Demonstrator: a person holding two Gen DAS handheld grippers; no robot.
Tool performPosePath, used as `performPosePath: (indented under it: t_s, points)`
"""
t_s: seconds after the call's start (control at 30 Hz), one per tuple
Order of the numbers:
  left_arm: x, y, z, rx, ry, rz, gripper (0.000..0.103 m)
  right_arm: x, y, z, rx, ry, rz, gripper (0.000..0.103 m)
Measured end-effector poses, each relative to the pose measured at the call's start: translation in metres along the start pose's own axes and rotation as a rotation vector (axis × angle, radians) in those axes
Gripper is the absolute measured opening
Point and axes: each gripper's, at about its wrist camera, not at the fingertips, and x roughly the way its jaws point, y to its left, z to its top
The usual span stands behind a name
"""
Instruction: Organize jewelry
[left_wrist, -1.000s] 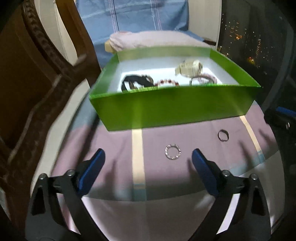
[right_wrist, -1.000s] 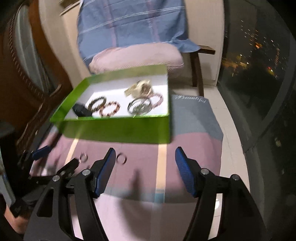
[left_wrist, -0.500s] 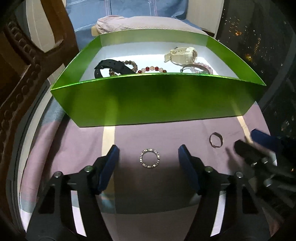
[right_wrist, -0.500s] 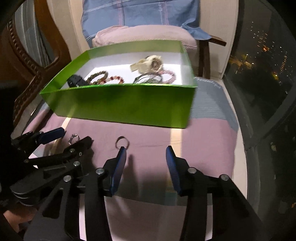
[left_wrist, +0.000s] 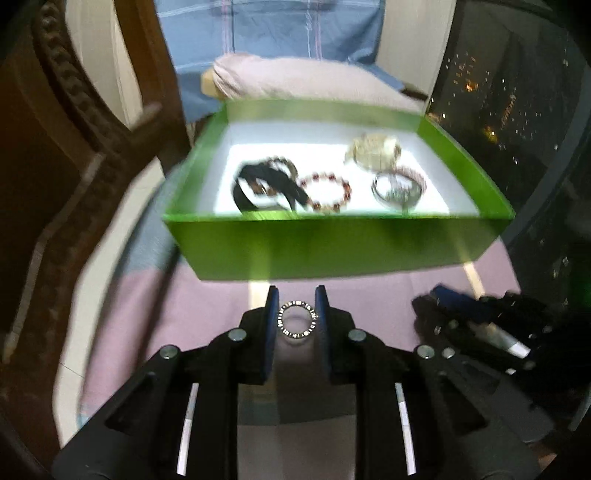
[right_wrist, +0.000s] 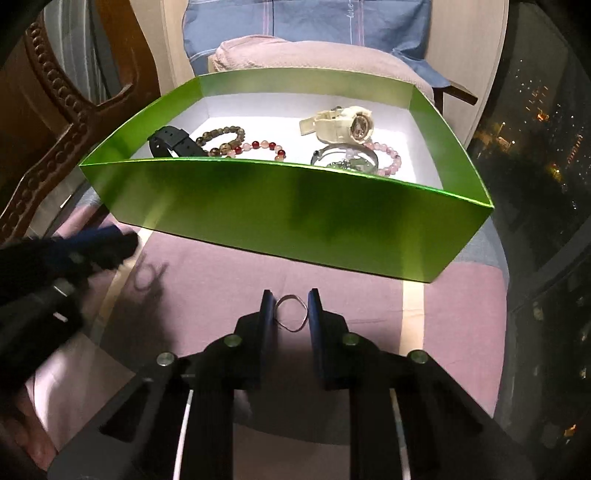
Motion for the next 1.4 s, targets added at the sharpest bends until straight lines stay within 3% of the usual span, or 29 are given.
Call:
performPosePath:
  t_s: [0.07,0.2,0.3,0.43,0.57,0.6,0.63,0.67,0.7,0.73,0.83,0.9,1.0,1.1,1.23,1.4]
  points:
    - [-0.009,0.006,0.007,-0.016,-0.022,-0.003,0.02,0.0,0.003,0.0,-0.008,-0.005,-0.017,0.019]
    - [-0.02,0.013,0.021,-0.04,-0.061,-0.021,0.02,-0.02,-0.002,0.007,0.035,-0.049,0.029,0.019]
    - [-0.025,0.016,0.039,-0.052,-0.102,-0.034,0.02,-0.06,-0.017,0.028,0.109,-0.192,0.098,0.019]
    - [-0.025,0.008,0.071,-0.017,-0.171,-0.018,0.02,-0.087,-0.044,0.057,0.186,-0.367,0.091,0.019]
    - [-0.011,0.01,0.087,-0.015,-0.163,-0.041,0.022,-0.069,-0.058,0.072,0.229,-0.364,0.091,0.022]
    - [-0.01,0.011,0.087,-0.011,-0.166,-0.038,0.039,-0.066,-0.057,0.073,0.233,-0.357,0.074,0.036]
    - [-0.013,0.012,0.088,-0.009,-0.178,-0.02,0.074,-0.066,-0.057,0.073,0.241,-0.361,0.073,0.057]
    - [-0.022,0.014,0.09,-0.011,-0.221,0.005,0.09,-0.071,-0.058,0.071,0.248,-0.378,0.073,0.065]
    - [-0.031,0.016,0.09,-0.013,-0.257,0.013,0.097,-0.081,-0.058,0.069,0.253,-0.424,0.053,0.076]
    - [-0.043,0.019,0.09,-0.01,-0.295,0.013,0.097,-0.09,-0.059,0.068,0.253,-0.461,0.037,0.082]
    - [-0.081,0.022,0.094,0.006,-0.339,0.0,0.099,-0.13,-0.069,0.06,0.284,-0.552,0.032,0.096]
    - [-0.103,0.023,0.092,0.006,-0.362,-0.003,0.099,-0.157,-0.077,0.052,0.335,-0.595,0.031,0.1]
    - [-0.132,0.021,0.081,-0.015,-0.392,0.001,0.099,-0.182,-0.071,0.042,0.313,-0.581,0.003,0.1]
    - [-0.145,0.016,0.063,-0.026,-0.33,-0.007,0.099,-0.197,-0.055,0.03,0.266,-0.52,-0.048,0.1]
    - [-0.146,0.011,0.037,-0.083,-0.188,-0.018,0.099,-0.201,-0.03,0.015,0.2,-0.397,-0.038,0.1]
    - [-0.154,-0.005,0.02,-0.037,-0.17,0.028,0.099,-0.208,-0.021,0.0,0.192,-0.357,-0.067,0.1]
